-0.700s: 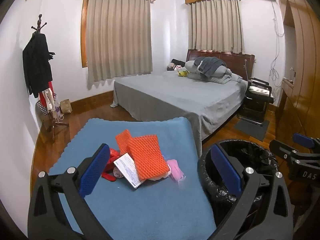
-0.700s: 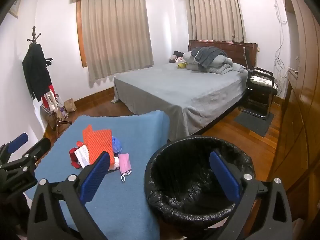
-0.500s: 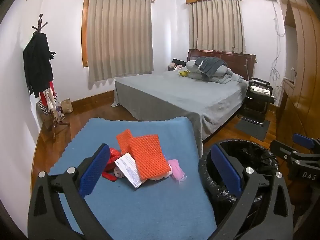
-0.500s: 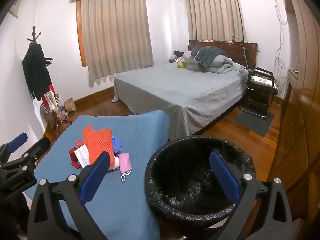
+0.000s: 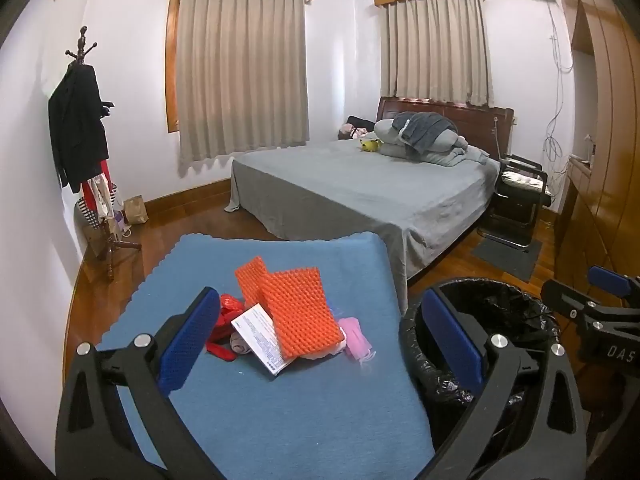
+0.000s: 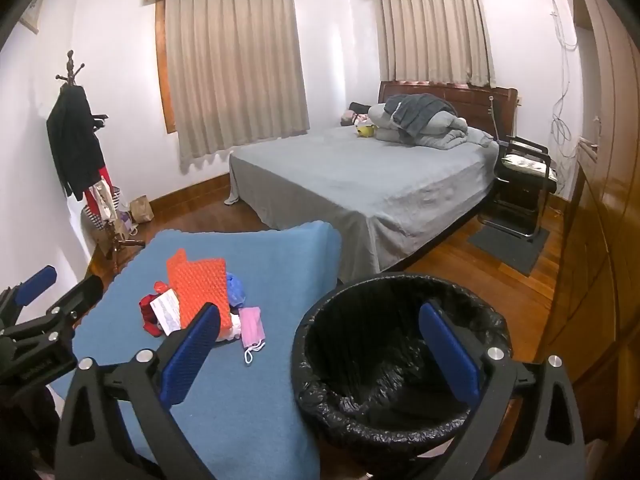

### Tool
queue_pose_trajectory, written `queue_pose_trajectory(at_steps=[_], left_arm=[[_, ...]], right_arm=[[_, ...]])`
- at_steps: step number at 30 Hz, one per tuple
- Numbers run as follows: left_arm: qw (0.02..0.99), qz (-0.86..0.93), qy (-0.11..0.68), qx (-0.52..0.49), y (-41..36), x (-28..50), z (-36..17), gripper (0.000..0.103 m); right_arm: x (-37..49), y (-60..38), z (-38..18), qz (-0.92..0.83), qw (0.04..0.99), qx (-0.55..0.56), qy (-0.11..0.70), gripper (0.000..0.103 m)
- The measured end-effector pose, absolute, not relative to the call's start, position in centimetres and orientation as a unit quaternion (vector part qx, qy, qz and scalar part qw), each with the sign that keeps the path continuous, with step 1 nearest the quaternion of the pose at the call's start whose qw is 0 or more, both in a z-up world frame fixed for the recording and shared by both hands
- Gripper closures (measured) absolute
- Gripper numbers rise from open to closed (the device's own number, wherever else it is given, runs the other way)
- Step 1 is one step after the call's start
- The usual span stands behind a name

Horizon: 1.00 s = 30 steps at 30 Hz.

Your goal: Collect trash

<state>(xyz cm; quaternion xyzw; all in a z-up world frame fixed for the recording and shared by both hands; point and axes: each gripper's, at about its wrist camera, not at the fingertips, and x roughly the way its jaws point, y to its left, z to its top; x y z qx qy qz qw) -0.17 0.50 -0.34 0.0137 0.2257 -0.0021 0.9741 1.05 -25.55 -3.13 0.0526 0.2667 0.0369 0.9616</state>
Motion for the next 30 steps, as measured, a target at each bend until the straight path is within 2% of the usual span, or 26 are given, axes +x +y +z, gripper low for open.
queue_pose_trajectory(at_steps=[30], left_arm=[[0.974,-0.002,0.228,0.013,0.79,0.08,-0.66,0.005]], right_arm=[[0.91,-25.20,-2.99,0.037,0.961,0.049,0.269,0.006]])
